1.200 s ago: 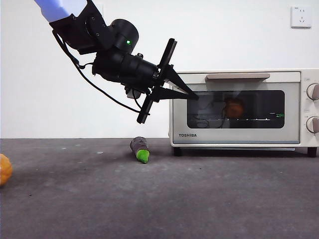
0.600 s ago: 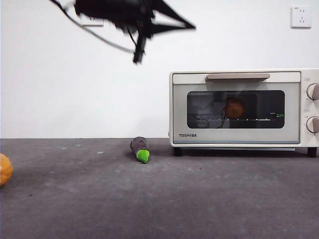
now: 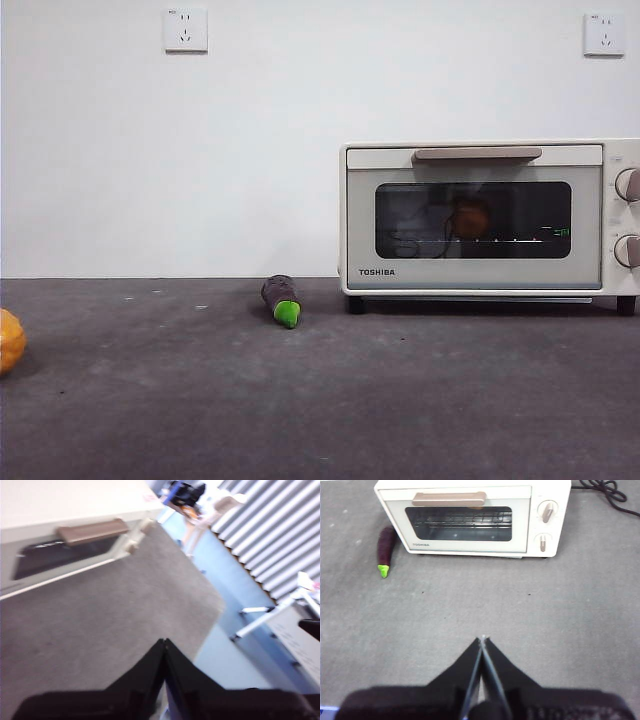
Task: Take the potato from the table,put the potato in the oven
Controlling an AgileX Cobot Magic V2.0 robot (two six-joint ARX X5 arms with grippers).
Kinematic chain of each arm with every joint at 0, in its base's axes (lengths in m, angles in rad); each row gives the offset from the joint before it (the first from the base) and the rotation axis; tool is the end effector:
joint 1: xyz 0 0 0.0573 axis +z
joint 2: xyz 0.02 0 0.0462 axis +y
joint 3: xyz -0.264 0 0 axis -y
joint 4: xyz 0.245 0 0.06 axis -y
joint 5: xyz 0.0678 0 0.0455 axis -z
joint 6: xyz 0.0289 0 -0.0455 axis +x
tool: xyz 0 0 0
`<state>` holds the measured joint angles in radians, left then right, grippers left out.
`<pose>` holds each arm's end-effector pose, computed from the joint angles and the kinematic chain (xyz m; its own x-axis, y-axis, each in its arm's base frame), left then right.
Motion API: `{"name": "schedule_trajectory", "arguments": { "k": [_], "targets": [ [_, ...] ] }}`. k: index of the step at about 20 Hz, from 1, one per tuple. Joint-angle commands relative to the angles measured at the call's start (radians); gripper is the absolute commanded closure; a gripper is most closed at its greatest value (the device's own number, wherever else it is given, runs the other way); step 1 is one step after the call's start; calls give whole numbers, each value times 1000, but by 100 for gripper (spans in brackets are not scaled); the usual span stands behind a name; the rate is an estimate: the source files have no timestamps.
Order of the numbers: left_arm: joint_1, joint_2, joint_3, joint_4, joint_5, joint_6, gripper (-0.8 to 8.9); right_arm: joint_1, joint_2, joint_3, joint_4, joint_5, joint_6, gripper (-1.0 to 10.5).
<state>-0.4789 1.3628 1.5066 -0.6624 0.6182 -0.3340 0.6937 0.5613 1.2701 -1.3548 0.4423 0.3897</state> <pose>0.2396 -0.1433 0.4110 0.3611 -0.8405 -0.4039 0.6326 0.5390 -0.5561 0.0221 0.0023 0.3925 0.8285 0.1323 -0.5441 -0.1156 0.9912 0.0650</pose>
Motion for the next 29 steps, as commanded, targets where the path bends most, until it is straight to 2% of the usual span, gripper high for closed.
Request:
{"name": "schedule_trajectory", "arguments": {
  "k": [1, 6, 11, 18, 27, 28, 29],
  "targets": [
    [-14, -77, -1, -38, -46, 24, 822, 1, -2, 2, -19, 4, 11, 946],
    [-55, -279, -1, -214, -308, 40, 821, 1, -2, 2, -19, 4, 11, 946],
    [-69, -433, -1, -343, -507, 55, 818, 1, -2, 2, -19, 4, 11, 946],
    [-69, -471, -1, -354, -514, 54, 818, 1, -2, 2, -19, 4, 11, 946],
    [-69, -310, -1, -354, -515, 58, 817, 1, -2, 2, -19, 4, 11, 946],
    [-68, -297, -1, -350, -520, 69, 818, 1, -2, 2, -19, 4, 11, 946],
    [-64, -289, -1, -340, -549, 114, 818, 1, -2, 2, -19, 4, 11, 946]
  ]
}}
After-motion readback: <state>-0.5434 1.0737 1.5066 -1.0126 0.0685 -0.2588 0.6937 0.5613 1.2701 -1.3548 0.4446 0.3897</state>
